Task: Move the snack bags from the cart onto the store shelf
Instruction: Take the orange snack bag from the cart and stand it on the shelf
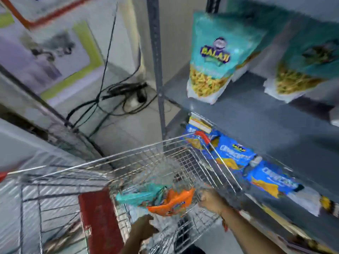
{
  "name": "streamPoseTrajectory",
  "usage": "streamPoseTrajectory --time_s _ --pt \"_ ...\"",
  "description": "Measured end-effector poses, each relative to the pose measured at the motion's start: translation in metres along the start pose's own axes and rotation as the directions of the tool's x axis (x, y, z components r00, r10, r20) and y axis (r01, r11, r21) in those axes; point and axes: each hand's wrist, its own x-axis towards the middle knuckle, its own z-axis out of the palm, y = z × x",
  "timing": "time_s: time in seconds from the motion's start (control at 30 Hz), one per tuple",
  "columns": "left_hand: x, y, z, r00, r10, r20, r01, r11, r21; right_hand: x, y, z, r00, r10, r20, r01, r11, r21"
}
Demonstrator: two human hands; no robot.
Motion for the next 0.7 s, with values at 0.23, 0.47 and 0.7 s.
streamPoseTrajectory --time_s 0.23,0.47,0.7 --pt "0.024 0.027 0.029 0.948 -0.207 -0.243 0.047 0.843 -0.536 0.048 0.005 0.023 0.999 -0.027 0.044 0.019 0.984 0.177" --pt "0.009 0.034 0.029 0.899 -0.192 -0.393 -0.088 0.801 -0.592 0.044 0.003 0.015 0.991 -0.013 -0.131 0.032 0.989 0.148" --pt "-0.041 0.053 0.006 0.838 0.035 -0.544 -0.351 0.799 -0.489 -0.020 -0.013 -0.017 0.928 -0.038 -0.369 0.128 0.967 0.222"
